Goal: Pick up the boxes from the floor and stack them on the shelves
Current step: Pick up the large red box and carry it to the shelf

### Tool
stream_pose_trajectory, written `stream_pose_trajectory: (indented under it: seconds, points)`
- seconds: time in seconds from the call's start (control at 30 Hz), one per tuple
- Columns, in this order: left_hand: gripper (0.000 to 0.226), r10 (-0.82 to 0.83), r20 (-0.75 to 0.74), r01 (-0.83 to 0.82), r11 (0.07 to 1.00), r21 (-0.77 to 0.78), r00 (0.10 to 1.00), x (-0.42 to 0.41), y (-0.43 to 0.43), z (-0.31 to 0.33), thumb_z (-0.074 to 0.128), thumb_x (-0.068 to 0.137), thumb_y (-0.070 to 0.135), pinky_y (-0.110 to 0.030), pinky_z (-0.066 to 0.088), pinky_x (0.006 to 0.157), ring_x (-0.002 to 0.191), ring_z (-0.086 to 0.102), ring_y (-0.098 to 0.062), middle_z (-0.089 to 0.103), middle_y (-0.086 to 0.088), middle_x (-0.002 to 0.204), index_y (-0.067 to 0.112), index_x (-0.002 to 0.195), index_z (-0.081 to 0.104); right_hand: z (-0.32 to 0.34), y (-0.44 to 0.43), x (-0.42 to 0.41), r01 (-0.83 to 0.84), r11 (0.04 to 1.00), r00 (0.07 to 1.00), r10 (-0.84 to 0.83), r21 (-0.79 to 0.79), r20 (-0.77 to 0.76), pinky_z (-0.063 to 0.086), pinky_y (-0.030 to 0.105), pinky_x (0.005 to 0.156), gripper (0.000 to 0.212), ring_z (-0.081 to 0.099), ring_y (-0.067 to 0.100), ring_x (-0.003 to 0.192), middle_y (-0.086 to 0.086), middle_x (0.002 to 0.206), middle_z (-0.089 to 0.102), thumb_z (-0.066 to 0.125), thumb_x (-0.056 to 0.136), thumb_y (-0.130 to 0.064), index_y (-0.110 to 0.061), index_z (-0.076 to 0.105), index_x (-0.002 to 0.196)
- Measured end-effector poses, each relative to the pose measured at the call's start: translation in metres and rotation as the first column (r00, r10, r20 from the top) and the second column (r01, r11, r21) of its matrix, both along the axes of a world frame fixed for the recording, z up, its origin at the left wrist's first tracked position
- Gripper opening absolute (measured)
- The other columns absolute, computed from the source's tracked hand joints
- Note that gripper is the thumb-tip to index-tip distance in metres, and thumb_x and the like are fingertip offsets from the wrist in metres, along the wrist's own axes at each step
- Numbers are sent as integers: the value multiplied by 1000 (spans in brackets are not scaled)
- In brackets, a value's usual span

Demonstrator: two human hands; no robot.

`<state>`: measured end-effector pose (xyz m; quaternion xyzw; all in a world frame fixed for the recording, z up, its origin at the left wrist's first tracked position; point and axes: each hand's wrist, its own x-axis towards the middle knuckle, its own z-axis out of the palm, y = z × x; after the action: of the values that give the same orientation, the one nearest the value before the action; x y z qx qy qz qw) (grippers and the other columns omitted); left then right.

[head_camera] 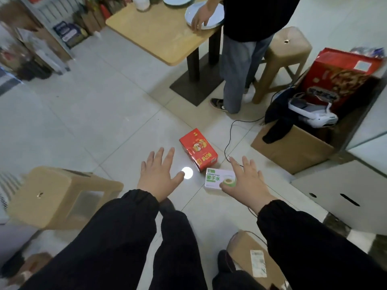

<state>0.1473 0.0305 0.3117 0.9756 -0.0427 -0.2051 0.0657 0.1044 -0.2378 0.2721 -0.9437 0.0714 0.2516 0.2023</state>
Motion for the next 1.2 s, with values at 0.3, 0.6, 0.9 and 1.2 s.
stream_pose_trajectory:
  seconds: [0.3,0.6,0.9,1.2]
  points:
    - [79,-125,-154,105,986,-132,980,183,25,-76,43,99,55,-48,14,126,156,10,-31,14,-10,170,24,164,10,-47,50,120,365,928,922,-351,70,-162,21,53,123,90,7,32,156,11,169,12,56,85,-57,-31,14,161]
    - [75,-67,-365,4,986,-169,928,266,10,-160,47,102,48,-46,18,124,155,15,-30,20,-11,168,23,164,12,-135,66,156,702,680,698,-597,211,-396,38,52,115,98,31,32,147,6,158,34,56,70,-60,-28,24,157]
    - [75,57,-473,-104,992,-73,879,316,8,-342,50,101,45,-43,23,120,152,26,-30,23,-11,167,20,163,17,-317,74,198,837,515,513,-624,184,-589,40,36,110,96,47,28,137,6,153,45,57,73,-60,-25,28,157]
    - [92,109,-423,-187,971,-147,900,413,8,-584,59,96,46,-23,12,109,157,13,-19,9,-3,172,18,165,4,-545,84,244,979,122,200,-741,164,-641,41,18,65,48,50,-2,77,-18,96,55,64,96,-41,-25,45,137]
